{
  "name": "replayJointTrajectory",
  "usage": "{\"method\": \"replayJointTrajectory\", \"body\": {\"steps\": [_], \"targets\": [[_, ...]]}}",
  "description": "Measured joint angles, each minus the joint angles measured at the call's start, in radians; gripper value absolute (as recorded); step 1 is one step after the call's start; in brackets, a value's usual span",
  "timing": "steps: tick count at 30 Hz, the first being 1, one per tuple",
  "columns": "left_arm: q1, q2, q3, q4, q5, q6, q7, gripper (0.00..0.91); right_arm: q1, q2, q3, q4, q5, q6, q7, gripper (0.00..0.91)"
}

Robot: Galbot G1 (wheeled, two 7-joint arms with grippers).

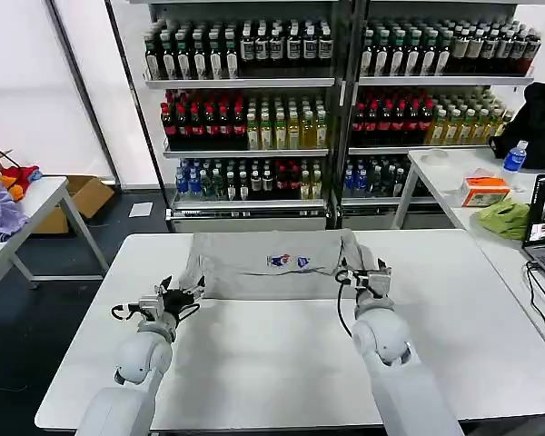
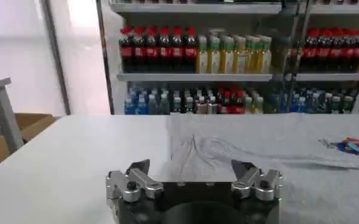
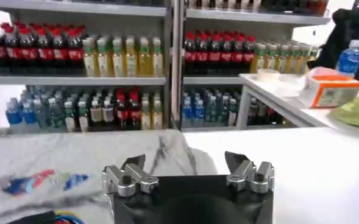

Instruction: Fold and organize the clothes.

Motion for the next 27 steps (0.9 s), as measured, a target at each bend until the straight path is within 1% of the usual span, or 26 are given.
{"method": "replayJointTrajectory", "body": {"steps": [11, 12, 13, 14, 15, 16, 17, 18, 19, 20, 21, 22, 23, 24, 26, 27], "targets": [[-0.012, -0.002, 0.01, 0.022, 0.013, 0.007, -0.008, 0.907, -0.03, -0.007, 0.02, 0.002, 0.014, -0.005, -0.002, 0.907], [-0.013, -0.002, 0.011, 0.025, 0.013, 0.008, -0.008, 0.897, -0.03, -0.005, 0.021, -0.002, 0.015, -0.006, -0.002, 0.907], [-0.015, -0.001, 0.011, 0.027, 0.014, 0.009, -0.008, 0.846, -0.03, -0.004, 0.021, -0.007, 0.016, -0.006, -0.003, 0.907], [-0.016, -0.001, 0.011, 0.031, 0.014, 0.01, -0.009, 0.695, -0.03, -0.002, 0.022, -0.011, 0.017, -0.006, -0.003, 0.907], [-0.017, -0.001, 0.011, 0.035, 0.014, 0.012, -0.01, 0.484, -0.03, -0.001, 0.022, -0.016, 0.018, -0.006, -0.003, 0.907], [-0.017, -0.001, 0.011, 0.038, 0.014, 0.014, -0.011, 0.484, -0.031, 0.0, 0.022, -0.021, 0.02, -0.006, -0.003, 0.907], [-0.017, 0.0, 0.011, 0.04, 0.014, 0.016, -0.012, 0.343, -0.031, 0.002, 0.022, -0.026, 0.021, -0.006, -0.002, 0.887], [-0.015, 0.0, 0.011, 0.041, 0.014, 0.018, -0.012, 0.161, -0.032, 0.003, 0.022, -0.03, 0.022, -0.007, -0.002, 0.796], [-0.014, 0.001, 0.011, 0.041, 0.014, 0.02, -0.012, 0.111, -0.033, 0.005, 0.022, -0.034, 0.024, -0.007, -0.001, 0.725], [-0.012, 0.002, 0.011, 0.042, 0.014, 0.022, -0.012, 0.071, -0.034, 0.006, 0.022, -0.038, 0.026, -0.007, 0.0, 0.322], [-0.011, 0.003, 0.011, 0.042, 0.015, 0.024, -0.013, 0.06, -0.035, 0.006, 0.021, -0.042, 0.028, -0.007, 0.0, 0.161], [-0.01, 0.003, 0.011, 0.043, 0.015, 0.026, -0.013, 0.06, -0.036, 0.006, 0.021, -0.045, 0.028, -0.007, 0.0, 0.131], [-0.009, 0.004, 0.013, 0.043, 0.016, 0.026, -0.013, 0.06, -0.038, 0.007, 0.021, -0.047, 0.029, -0.007, -0.001, 0.121], [-0.007, 0.004, 0.014, 0.043, 0.017, 0.026, -0.013, 0.04, -0.041, 0.007, 0.022, -0.047, 0.031, -0.007, -0.001, 0.071], [-0.003, 0.004, 0.017, 0.044, 0.02, 0.026, -0.013, 0.02, -0.046, 0.007, 0.022, -0.049, 0.033, -0.008, 0.0, 0.0], [-0.001, 0.004, 0.018, 0.044, 0.022, 0.026, -0.012, 0.01, -0.048, 0.007, 0.023, -0.051, 0.034, -0.008, 0.0, 0.0]]}}
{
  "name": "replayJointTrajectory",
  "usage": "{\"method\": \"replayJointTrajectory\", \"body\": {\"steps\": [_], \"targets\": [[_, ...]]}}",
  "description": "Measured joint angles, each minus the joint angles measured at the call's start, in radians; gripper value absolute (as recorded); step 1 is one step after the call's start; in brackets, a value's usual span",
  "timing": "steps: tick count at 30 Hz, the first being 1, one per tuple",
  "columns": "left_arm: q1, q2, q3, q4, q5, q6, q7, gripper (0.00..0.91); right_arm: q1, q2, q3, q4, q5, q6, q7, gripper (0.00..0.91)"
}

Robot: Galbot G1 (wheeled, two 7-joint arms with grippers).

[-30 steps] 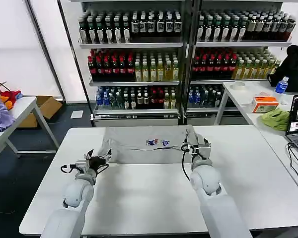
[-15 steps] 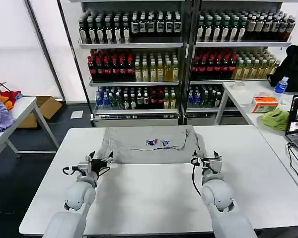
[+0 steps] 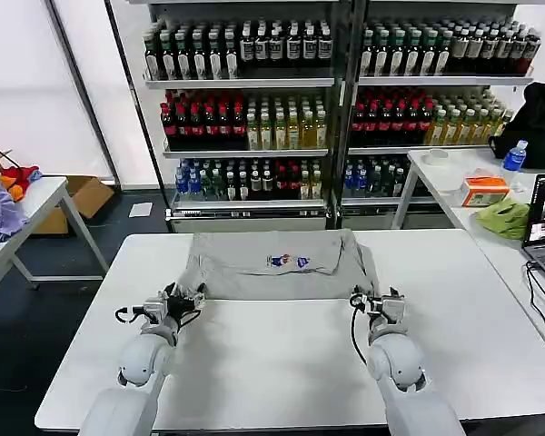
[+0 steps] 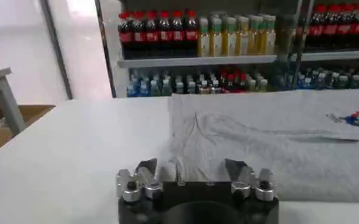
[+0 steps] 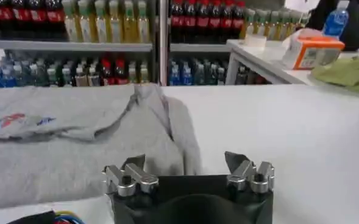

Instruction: Fold and organize the clothes.

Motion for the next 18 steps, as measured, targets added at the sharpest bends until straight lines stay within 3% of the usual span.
{"method": "replayJointTrajectory", "body": {"steps": [18], "targets": [[0.048, 0.006, -0.002, -0.031, 0.039, 0.01, 0.01, 0.01, -0.058, -0.004, 0.03, 0.01, 0.023, 0.006, 0.002, 0.0]]}}
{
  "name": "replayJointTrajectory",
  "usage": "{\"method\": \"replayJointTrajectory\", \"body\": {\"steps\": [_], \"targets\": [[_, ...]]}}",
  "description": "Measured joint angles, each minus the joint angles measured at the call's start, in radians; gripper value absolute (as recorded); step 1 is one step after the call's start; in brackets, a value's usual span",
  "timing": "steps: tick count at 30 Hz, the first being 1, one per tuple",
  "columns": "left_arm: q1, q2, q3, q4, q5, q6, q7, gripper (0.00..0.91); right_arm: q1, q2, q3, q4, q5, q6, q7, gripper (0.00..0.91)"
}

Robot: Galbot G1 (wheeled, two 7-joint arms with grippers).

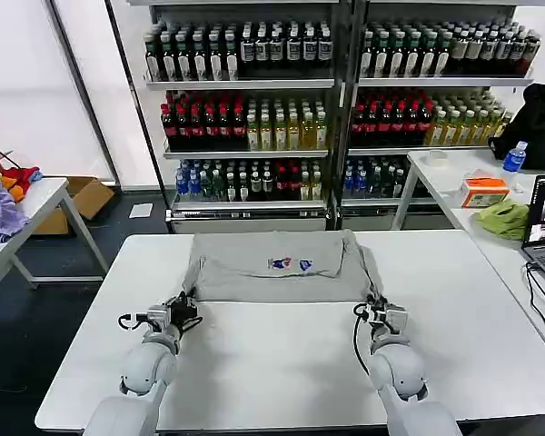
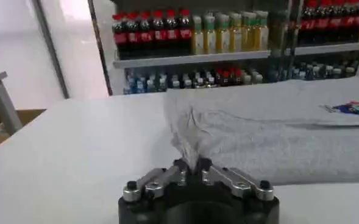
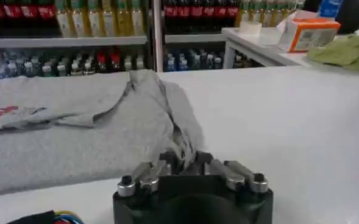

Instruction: Fold and organize the clothes.

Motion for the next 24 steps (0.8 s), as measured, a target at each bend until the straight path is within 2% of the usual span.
{"method": "replayJointTrajectory", "body": {"steps": [13, 24], "targets": [[0.081, -0.005, -0.025, -0.089, 0.032, -0.01, 0.003, 0.01, -0.077, -0.019, -0.016, 0.157, -0.028, -0.009, 0.025, 0.0], [0.234, 0.0, -0.074, -0.287, 0.041, -0.004, -0.02, 0.01, -0.213, -0.062, -0.009, 0.361, -0.077, -0.009, 0.046, 0.0]]}}
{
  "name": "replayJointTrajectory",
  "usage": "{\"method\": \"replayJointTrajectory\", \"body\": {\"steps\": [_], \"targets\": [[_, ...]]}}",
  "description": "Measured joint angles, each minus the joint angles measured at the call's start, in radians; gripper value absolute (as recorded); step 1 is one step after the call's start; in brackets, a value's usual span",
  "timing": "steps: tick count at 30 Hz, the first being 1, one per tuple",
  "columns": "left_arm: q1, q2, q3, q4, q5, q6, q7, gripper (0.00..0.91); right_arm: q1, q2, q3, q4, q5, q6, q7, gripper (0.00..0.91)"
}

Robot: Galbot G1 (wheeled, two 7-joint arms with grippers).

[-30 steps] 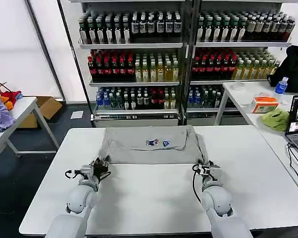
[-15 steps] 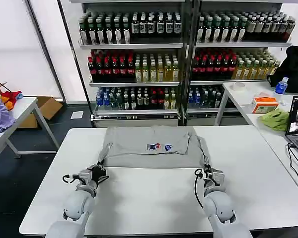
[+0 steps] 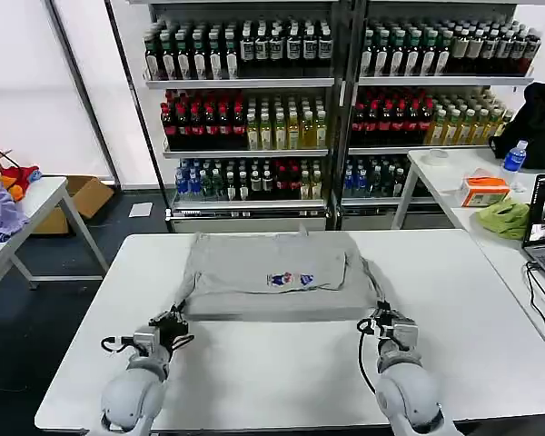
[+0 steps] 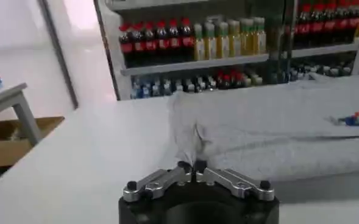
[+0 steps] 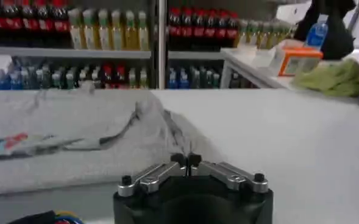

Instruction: Fold and organize the clothes.

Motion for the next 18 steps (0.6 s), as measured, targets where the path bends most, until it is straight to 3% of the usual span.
{"method": "replayJointTrajectory", "body": {"steps": [18], "targets": [[0.42, -0.039, -0.056, -0.305, 0.055, -0.051, -0.014, 0.02, -0.382, 0.012, 0.032, 0.209, -0.055, 0.009, 0.042, 0.0]]}}
